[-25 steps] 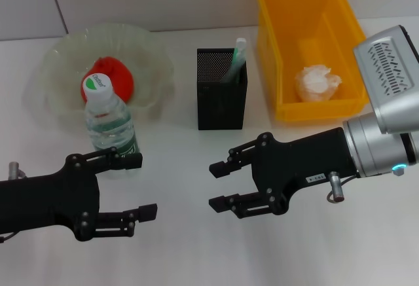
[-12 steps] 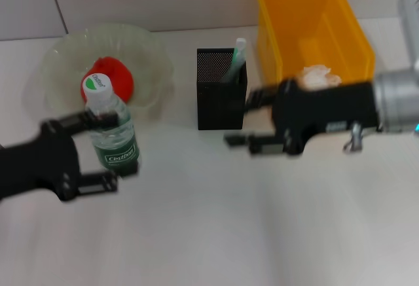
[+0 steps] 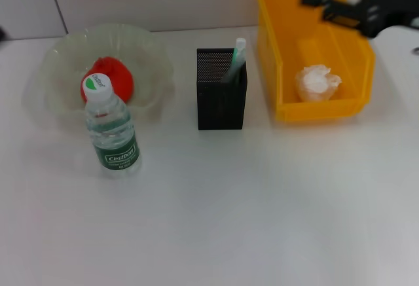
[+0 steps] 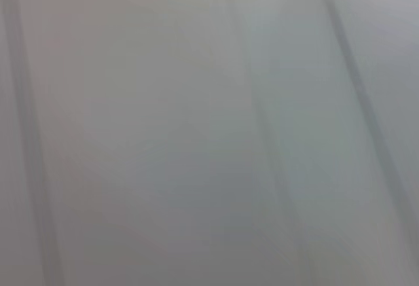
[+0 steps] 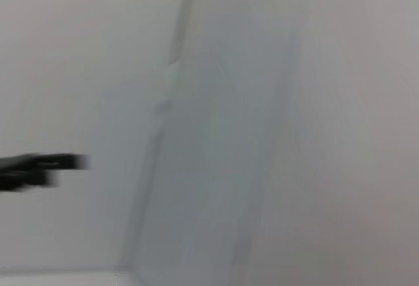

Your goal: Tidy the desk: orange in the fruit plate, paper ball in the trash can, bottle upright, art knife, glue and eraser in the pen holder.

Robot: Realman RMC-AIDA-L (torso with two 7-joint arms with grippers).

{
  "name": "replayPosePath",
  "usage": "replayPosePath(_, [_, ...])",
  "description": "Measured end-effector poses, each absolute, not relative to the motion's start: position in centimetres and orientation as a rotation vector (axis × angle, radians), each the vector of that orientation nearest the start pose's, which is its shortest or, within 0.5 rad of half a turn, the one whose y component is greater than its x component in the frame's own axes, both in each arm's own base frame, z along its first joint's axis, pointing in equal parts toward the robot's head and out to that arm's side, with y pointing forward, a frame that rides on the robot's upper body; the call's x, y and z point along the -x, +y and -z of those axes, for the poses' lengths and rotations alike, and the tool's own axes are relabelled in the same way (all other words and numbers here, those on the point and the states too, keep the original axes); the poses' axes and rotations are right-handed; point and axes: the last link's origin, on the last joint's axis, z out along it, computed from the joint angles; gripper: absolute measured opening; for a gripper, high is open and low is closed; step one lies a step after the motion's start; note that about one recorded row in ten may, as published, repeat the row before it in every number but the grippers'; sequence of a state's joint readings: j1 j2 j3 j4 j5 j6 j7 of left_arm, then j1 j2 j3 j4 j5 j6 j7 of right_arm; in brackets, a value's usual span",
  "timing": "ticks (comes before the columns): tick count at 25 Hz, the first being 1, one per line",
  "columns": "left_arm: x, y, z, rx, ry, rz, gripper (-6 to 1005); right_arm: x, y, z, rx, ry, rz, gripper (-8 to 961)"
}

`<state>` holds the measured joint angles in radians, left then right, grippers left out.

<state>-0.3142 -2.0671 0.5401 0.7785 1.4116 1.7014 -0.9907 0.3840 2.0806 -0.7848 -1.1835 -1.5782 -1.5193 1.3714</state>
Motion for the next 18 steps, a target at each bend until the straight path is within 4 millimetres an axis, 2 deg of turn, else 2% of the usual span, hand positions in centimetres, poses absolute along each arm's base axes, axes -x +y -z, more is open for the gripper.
replayPosePath(1, [28.7, 29.6, -11.8, 1.963, -0.073, 1.064, 862, -21.2, 34.5, -11.9, 2.295, 0.063, -0.858, 523])
replayPosePath(2, [30.2, 28.7, -12.7, 1.794, -0.078, 1.08, 862, -23.1, 34.4, -13.2, 2.179, 0.081, -0.878, 523])
replayPosePath(3, [30.2, 28.7, -12.7, 1.794, -0.078, 1.08, 862, -23.1, 34.4, -13.2, 2.179, 0.081, -0.878, 524])
replayPosePath(6, [32.1, 27.4, -13.2, 1.591, -0.095, 1.079, 862, -26.0, 33.9, -14.9, 2.005, 0.106, -0.898, 524])
replayPosePath(7, [32.6, 27.1, -13.2, 1.543, -0.099, 1.069, 862, -27.7, 33.2, -15.6, 1.899, 0.116, -0.899, 524])
replayPosePath(8, [32.6, 27.1, -13.2, 1.543, -0.099, 1.069, 862, -27.7, 33.2, -15.6, 1.899, 0.116, -0.899, 524])
replayPosePath(9, [32.7, 27.0, -13.1, 1.528, -0.098, 1.063, 862, -29.0, 32.7, -16.0, 1.826, 0.137, -0.903, 524])
replayPosePath(13, [32.5, 27.1, -12.4, 1.548, -0.102, 1.068, 862, -30.0, 32.1, -16.0, 1.793, 0.155, -0.896, 524])
replayPosePath(18, [31.0, 28.3, -11.0, 1.703, -0.067, 1.08, 862, -28.8, 32.7, -14.3, 1.937, 0.143, -0.868, 523])
